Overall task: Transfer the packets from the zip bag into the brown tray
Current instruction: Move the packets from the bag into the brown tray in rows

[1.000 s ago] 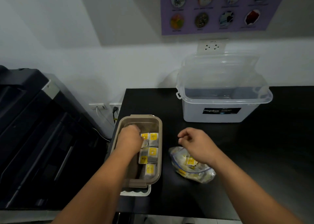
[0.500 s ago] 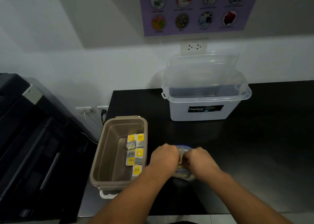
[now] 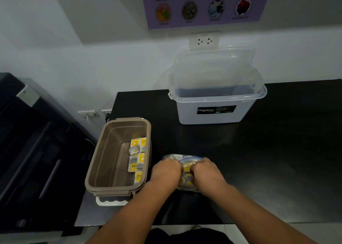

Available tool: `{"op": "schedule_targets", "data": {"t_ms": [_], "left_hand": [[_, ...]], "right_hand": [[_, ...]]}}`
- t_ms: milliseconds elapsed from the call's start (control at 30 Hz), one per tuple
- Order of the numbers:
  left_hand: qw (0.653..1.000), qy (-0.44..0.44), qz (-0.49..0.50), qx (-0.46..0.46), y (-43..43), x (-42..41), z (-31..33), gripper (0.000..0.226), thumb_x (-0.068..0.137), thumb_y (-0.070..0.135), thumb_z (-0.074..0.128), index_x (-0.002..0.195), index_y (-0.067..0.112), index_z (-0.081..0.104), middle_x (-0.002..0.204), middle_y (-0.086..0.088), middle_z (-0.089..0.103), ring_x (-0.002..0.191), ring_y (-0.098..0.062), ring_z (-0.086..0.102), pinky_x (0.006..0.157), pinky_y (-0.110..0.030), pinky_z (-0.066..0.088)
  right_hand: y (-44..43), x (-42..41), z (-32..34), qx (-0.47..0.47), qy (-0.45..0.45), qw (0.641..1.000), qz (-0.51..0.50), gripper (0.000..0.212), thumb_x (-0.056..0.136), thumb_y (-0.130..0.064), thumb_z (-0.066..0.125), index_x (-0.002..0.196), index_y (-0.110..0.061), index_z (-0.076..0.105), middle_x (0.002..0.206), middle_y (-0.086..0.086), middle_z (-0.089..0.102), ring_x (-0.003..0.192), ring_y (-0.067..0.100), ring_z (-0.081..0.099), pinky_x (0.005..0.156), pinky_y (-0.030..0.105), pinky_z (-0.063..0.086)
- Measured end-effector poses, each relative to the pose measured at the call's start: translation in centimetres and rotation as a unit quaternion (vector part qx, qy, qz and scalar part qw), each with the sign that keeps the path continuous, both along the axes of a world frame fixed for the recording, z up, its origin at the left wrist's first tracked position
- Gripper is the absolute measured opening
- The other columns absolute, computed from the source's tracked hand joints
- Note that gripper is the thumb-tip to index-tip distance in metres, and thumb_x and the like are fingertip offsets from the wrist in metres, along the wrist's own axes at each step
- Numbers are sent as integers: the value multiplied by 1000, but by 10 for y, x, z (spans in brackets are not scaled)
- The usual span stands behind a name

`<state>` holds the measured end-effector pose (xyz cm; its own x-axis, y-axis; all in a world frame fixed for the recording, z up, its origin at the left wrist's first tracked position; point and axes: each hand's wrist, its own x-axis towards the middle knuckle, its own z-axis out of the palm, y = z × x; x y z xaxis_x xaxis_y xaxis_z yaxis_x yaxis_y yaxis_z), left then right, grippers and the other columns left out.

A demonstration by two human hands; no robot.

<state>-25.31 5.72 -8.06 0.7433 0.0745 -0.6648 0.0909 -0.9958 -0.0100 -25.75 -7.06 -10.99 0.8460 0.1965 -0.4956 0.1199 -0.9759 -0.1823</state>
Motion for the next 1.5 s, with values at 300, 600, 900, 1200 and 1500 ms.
{"op": "schedule_targets", "data": {"t_ms": [300, 600, 900, 1200, 1500], "left_hand": [[993, -107, -46, 0, 0, -14, 3, 28, 95, 25, 59, 121, 17, 68, 122, -8, 65, 107, -27, 66, 84, -37, 54], [960, -216, 54, -172, 10, -17, 16, 23, 94, 17, 61, 105, 35, 53, 95, 3, 65, 82, -16, 65, 74, -37, 60], [934, -274, 84, -212, 11, -15, 22, 29, 94, 26, 65, 117, 38, 52, 98, 7, 66, 85, -9, 65, 77, -33, 60], [816, -401, 197, -366, 43, 2, 77, 10, 93, 30, 69, 100, 25, 74, 81, 11, 70, 66, -2, 61, 66, -24, 49], [712, -342, 384, -478, 132, 2, 101, 8, 98, 20, 64, 101, 13, 67, 95, -14, 74, 69, -19, 71, 54, -29, 59]], "right_hand": [[-11, 5, 11, 59, -19, 997, 50, 21, 95, -24, 61, 115, -20, 66, 121, 9, 62, 105, 27, 63, 87, 36, 53], [-20, 18, 19, 114, -29, 991, 68, 34, 101, -16, 56, 132, -24, 65, 126, 5, 59, 110, 22, 61, 96, 36, 54], [-25, 14, 23, 195, -11, 981, -5, 12, 101, -17, 55, 99, -27, 62, 100, -2, 66, 88, 14, 66, 80, 36, 61], [-23, 26, 43, 434, -18, 882, -181, 23, 99, -13, 64, 101, -36, 67, 98, -5, 73, 90, 11, 71, 78, 30, 60], [8, 42, 72, 586, 74, 736, -331, 17, 104, -12, 54, 99, -11, 70, 90, 14, 68, 80, 23, 64, 70, 36, 52]]}}
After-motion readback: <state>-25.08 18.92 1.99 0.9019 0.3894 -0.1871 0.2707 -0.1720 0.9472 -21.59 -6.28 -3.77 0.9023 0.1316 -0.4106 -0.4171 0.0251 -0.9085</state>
